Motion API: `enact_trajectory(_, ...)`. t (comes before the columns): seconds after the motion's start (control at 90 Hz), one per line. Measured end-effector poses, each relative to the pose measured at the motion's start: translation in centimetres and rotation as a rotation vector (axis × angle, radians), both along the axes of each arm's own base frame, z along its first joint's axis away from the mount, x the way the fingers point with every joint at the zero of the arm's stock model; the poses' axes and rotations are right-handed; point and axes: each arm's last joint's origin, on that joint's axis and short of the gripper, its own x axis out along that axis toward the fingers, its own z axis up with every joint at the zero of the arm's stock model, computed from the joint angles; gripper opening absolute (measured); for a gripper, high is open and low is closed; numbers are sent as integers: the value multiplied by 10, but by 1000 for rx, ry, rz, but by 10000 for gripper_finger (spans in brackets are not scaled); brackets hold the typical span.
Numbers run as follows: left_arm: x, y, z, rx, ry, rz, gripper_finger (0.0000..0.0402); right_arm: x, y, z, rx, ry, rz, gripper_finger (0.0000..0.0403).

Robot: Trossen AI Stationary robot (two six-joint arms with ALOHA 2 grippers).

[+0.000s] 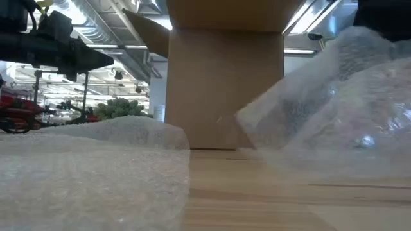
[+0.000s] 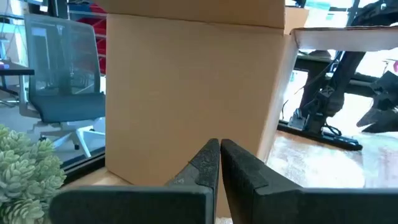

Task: Wrap mug
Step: Wrap the orange mug with the bubble wrap

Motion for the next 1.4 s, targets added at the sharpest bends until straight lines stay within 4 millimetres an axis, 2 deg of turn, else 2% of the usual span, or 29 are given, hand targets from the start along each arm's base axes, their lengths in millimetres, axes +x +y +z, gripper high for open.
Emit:
enact_trajectory(0.122,0,0,0,0,0,0,0,2,2,7,22,10,21,198)
enact_trajectory(0.211,0,0,0,1,0,0,0,2,3,19,41,-11,32,230)
enact_trajectory(0.378,0,0,0,-3,-1,-3,0,-7,-9,47,66,-117,68,266)
enact_trajectory(0.511,1,-2,2,29,16,-68,0,-18,-20,68,124,-165,113,271)
enact_trajectory(0.744,-3,-3,20,56,-32,-102,0,-40,-40,101,169,-283,212,271)
enact_trajectory(0.911,-4,-4,28,54,-15,-106,0,-48,-48,111,165,-319,232,271)
enact_trajectory(1.144,4,-5,52,77,54,-148,0,-61,-55,123,297,-314,314,271)
enact_trajectory(1.233,12,-5,57,71,99,-161,0,-65,-60,127,265,-347,320,271)
enact_trajectory(1.4,31,-8,56,56,221,-203,0,-66,-67,130,77,-433,310,271)
